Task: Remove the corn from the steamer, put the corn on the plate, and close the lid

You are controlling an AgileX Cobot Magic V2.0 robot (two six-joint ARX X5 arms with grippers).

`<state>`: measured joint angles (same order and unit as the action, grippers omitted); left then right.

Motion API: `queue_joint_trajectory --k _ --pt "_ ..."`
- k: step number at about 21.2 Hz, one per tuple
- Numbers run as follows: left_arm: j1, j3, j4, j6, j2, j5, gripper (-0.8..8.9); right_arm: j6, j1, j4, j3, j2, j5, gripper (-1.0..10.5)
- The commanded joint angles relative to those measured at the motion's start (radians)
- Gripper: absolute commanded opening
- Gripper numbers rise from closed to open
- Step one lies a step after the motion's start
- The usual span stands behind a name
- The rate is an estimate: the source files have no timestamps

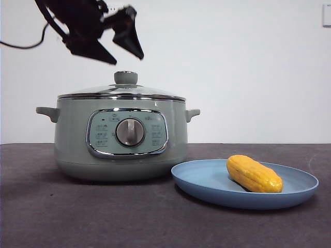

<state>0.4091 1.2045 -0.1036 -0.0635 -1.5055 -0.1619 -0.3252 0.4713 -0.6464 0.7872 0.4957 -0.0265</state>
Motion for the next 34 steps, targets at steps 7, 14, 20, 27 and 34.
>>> queue_joint_trajectory --k 7,14,20,27,34 --pt "0.002 -0.003 -0.043 -0.009 0.126 0.004 4.15 0.005 0.002 0.005 0.0 -0.001 -0.002 6.0" --pt "0.008 -0.003 -0.25 0.0 0.285 -0.014 4.14 0.036 0.002 -0.053 0.0 0.0 -0.092 6.0" --pt "0.016 -0.003 -0.554 0.046 0.442 -0.143 4.03 0.086 0.002 -0.117 0.0 0.001 -0.27 5.9" --pt "0.017 -0.003 -0.832 0.077 0.577 -0.199 0.23 0.099 0.002 -0.232 0.0 0.002 -0.342 2.7" --pt "0.016 -0.003 -0.957 0.078 0.642 -0.214 -0.05 0.106 0.002 -0.281 0.0 0.002 -0.338 0.0"
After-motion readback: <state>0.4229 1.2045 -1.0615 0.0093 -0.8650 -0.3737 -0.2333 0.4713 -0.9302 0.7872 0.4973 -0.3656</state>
